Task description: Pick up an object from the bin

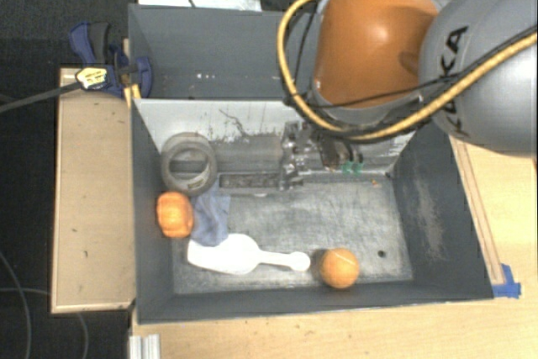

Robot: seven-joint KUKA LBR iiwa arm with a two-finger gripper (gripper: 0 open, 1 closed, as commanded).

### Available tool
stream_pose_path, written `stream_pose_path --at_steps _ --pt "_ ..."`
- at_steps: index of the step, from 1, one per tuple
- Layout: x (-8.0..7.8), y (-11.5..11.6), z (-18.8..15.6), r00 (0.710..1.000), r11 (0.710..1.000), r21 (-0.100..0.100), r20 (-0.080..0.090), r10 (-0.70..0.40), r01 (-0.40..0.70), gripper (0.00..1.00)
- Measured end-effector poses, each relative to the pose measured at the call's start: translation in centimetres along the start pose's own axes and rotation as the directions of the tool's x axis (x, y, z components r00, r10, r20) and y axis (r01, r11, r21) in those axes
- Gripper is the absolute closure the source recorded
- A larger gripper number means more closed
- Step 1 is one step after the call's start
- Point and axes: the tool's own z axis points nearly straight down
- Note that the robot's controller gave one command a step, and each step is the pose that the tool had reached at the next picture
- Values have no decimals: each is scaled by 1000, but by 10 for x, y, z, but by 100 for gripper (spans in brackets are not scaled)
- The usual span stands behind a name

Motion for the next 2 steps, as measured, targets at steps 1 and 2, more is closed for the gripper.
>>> stream_pose_path --at_steps 1,2 --pt "0 0 0 1000 1000 0 0 -1 1 100" --pt "-3 2 52 1000 1000 -2 6 18 -18 100"
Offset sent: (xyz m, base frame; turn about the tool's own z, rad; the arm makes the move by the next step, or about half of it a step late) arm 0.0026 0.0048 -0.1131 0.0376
